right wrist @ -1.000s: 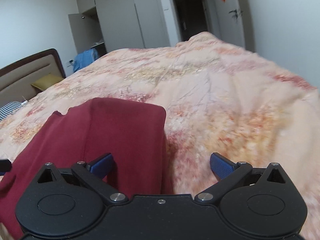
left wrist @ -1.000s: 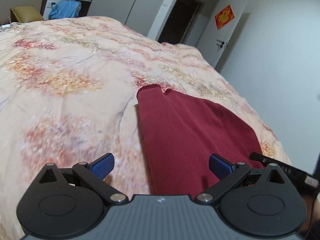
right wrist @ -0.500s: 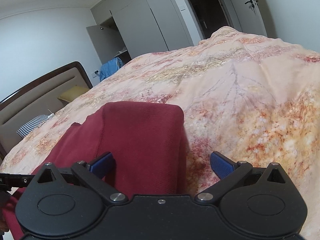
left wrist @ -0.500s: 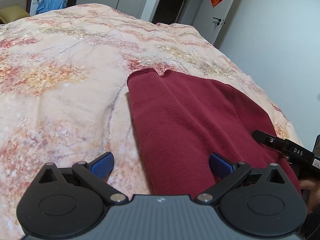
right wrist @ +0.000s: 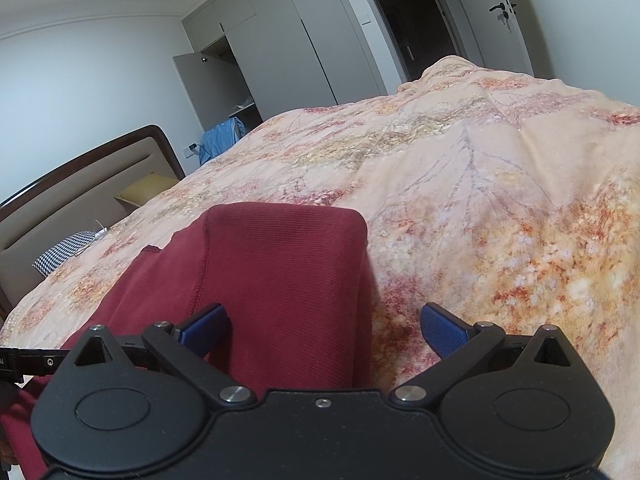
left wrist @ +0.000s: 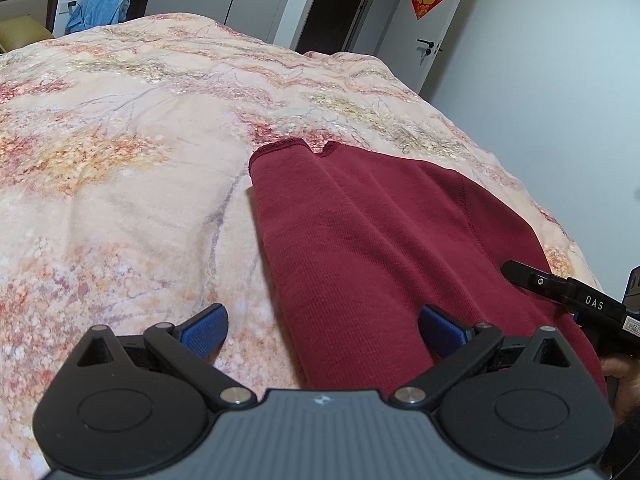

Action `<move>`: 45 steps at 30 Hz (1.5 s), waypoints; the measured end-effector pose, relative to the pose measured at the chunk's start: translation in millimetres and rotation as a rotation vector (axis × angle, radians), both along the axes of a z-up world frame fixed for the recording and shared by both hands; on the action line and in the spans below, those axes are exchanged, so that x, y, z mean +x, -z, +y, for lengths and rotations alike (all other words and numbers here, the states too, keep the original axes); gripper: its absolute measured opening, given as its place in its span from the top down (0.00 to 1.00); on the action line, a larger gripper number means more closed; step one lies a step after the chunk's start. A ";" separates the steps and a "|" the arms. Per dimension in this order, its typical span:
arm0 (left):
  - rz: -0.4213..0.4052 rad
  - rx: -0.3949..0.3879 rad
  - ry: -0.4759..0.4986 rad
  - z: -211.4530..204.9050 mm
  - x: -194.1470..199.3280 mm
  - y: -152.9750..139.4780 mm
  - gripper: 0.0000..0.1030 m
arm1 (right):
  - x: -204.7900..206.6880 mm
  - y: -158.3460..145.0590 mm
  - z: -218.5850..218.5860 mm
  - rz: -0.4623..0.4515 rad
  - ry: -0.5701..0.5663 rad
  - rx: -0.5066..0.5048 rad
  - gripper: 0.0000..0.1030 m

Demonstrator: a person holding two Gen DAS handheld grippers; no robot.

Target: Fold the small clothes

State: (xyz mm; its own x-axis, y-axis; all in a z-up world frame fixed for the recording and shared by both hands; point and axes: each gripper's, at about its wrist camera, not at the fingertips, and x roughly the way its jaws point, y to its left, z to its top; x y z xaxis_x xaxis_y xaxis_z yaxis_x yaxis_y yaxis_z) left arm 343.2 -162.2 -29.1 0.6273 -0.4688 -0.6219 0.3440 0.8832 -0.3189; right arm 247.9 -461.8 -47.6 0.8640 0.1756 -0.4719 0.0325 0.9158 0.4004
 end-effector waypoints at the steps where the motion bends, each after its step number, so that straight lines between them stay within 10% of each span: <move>1: -0.001 -0.002 0.000 0.4 -0.4 0.5 0.00 | 0.0 0.0 0.1 0.000 0.000 0.000 0.00; 15: 0.023 -0.013 0.013 2.1 4.1 -1.0 0.00 | -0.8 -3.4 2.6 0.003 0.001 -0.021 0.02; 19: 0.038 -0.016 0.037 2.2 7.7 -5.2 0.01 | 0.2 -14.0 9.7 0.013 -0.032 -0.018 0.24; 27: 0.074 -0.135 0.077 11.8 10.5 -11.1 0.48 | -4.4 -31.4 27.6 0.025 0.013 -0.028 0.69; 32: 0.041 -0.169 0.088 19.7 8.5 -23.7 0.71 | -6.7 -59.0 48.9 -0.032 0.016 -0.073 0.80; 45: -0.182 -0.119 -0.093 120.0 26.5 -105.5 0.75 | 109.9 -93.0 155.5 -0.119 -0.190 0.096 0.81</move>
State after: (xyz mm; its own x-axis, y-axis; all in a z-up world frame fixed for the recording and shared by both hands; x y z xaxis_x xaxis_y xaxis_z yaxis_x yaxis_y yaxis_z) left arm 369.8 -42.2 76.4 0.7679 -0.4673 -0.4381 0.3247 0.8735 -0.3626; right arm 357.8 -306.3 45.4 0.8598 0.3793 -0.3417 -0.1891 0.8583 0.4770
